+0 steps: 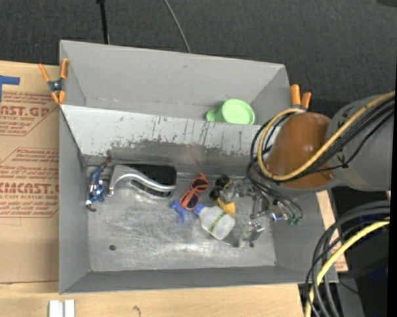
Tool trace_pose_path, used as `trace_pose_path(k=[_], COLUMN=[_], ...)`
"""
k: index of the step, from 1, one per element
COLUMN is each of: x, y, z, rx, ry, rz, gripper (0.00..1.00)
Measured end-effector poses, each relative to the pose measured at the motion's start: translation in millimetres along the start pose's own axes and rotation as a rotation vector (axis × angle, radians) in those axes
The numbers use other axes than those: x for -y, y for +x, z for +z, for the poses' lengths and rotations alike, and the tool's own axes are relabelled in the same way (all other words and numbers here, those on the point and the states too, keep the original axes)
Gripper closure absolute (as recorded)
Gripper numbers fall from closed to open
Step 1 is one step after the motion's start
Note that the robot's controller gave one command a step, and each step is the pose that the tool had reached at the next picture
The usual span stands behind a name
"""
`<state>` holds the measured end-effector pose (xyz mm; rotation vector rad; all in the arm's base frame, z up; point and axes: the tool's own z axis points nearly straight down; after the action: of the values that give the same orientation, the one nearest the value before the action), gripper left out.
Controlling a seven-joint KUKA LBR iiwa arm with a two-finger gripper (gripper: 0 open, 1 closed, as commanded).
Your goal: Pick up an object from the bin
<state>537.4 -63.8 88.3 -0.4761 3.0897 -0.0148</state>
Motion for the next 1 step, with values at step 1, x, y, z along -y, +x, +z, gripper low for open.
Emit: trace_pose_path(k=[1], x=[-1.4], y=[-14.5], z=[-6.0], rx=[0.053], ry=[0.010], rz=[0.003], gripper=[1.00])
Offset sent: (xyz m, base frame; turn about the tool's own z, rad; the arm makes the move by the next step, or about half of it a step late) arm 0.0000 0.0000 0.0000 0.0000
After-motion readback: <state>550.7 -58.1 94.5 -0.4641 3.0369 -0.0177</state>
